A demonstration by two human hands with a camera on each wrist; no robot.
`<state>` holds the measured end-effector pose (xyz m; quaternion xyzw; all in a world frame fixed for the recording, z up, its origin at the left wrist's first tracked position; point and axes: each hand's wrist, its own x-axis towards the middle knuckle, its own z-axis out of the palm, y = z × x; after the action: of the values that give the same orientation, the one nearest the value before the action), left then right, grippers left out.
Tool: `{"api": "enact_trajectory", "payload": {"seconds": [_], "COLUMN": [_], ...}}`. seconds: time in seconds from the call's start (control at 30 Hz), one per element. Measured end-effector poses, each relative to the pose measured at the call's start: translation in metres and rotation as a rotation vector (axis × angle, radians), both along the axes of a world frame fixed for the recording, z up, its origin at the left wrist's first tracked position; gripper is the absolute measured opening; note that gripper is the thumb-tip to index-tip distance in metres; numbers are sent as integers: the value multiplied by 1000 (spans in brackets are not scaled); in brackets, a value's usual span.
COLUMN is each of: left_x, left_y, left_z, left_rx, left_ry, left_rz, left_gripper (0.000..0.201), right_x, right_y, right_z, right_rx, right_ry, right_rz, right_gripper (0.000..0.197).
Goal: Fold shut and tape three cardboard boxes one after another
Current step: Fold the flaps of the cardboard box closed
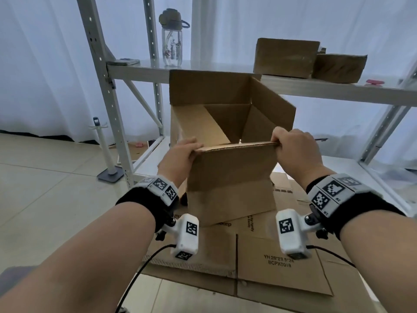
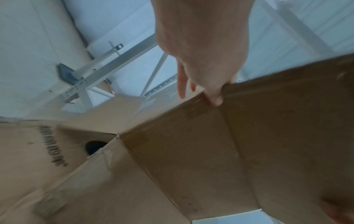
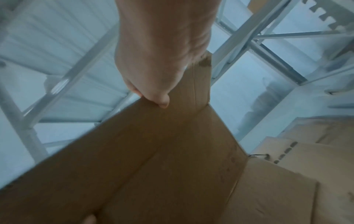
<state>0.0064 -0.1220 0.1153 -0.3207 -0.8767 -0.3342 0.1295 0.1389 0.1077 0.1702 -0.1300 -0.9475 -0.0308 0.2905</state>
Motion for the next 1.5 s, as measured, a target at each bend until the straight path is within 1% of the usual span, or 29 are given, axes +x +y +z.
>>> {"api": "enact_trajectory", "payload": {"seconds": [0.07, 0.1, 0.13, 0.2, 0.27, 0.37, 0.43, 0.47, 0.53, 0.6, 0.63, 0.67, 0.73, 0.87, 0.93, 0.97, 1.0, 1.07, 1.1, 1.13, 1.17, 1.2, 1.27, 1.3, 1.37, 1.4, 1.43, 1.47, 1.5], "left_x": [-2, -2, -2, 1, 4, 7, 7, 6, 3, 2, 3, 4, 8, 28, 43, 49, 56, 68, 71, 71, 72, 72, 71, 69, 62, 59, 56, 53, 51], "left_y": [0, -2, -4, -11, -17, -25, -27, -27, -24, -20, -19, -19, -19, -17, -10, -6, 0, 13, 19, 25, 30, 32, 30, 26, 14, 7, 0, -5, -9], "left_z": [-10, -17, -26, -38, -41, -34, -27, -25, -22, -24, -23, -21, -13, 10, 28, 36, 45, 58, 60, 60, 60, 60, 56, 54, 53, 53, 53, 52, 52], "left_rx": [-235, -306, -327, -280, -230, -118, -42, -47, -190, -417, -475, -462, -337, -193, -66, -47, -110, -457, -619, -702, -720, -702, -696, -694, -691, -687, -673, -648, -612], "left_ry": [-39, -64, -99, -151, -170, -165, -153, -146, -180, -218, -212, -202, -190, -109, -65, -87, -138, -183, -132, -39, 48, 102, 155, 176, 218, 228, 256, 297, 344], "left_rz": [-8, -8, -5, -13, -40, -39, 7, 10, -53, -107, -123, -149, -196, -246, -206, -219, -266, -323, -309, -273, -235, -215, -237, -263, -316, -334, -354, -370, -381], "left_gripper": [35, 36, 37, 37, 36, 26, 25, 27, 30, 31, 30, 33, 39, 41, 38, 33, 28, 50, 52, 40, 24, 18, 32, 38, 43, 42, 40, 37, 35], "right_x": [2, 4, 5, 5, 0, -7, -6, -3, 5, 14, 18, 21, 24, 30, 33, 34, 35, 37, 36, 36, 36, 35, 38, 42, 50, 54, 55, 56, 56], "right_y": [12, 16, 19, 20, 18, 11, 8, 8, 8, 11, 12, 14, 18, 9, -2, -8, -14, -28, -33, -39, -43, -46, -43, -38, -25, -18, -10, -4, 2], "right_z": [-8, -13, -19, -32, -41, -33, -22, -19, -18, -27, -33, -38, -43, -39, -37, -34, -30, -16, -11, -5, 1, 5, 15, 21, 32, 37, 38, 39, 37], "right_rx": [-54, -101, -141, -137, -75, -92, -91, -80, -52, -24, -13, 8, 43, 6, 35, 69, 96, 120, 121, 118, 103, 63, -93, -200, -360, -390, -367, -326, -322], "right_ry": [-138, -210, -268, -306, -245, -35, 98, 131, 105, -9, -70, -120, -240, -394, -420, -410, -384, -284, -256, -258, -293, -328, -366, -318, -154, -101, -96, -144, -227], "right_rz": [-32, -48, -47, -11, 16, 59, 132, 169, 204, 198, 183, 167, 106, 20, 13, 15, 23, 78, 134, 198, 248, 283, 324, 360, 403, 393, 356, 298, 237], "right_gripper": [33, 36, 37, 36, 28, 11, 9, 11, 19, 26, 28, 28, 23, 32, 25, 18, 13, 14, 16, 16, 17, 21, 33, 36, 33, 29, 24, 25, 33]}}
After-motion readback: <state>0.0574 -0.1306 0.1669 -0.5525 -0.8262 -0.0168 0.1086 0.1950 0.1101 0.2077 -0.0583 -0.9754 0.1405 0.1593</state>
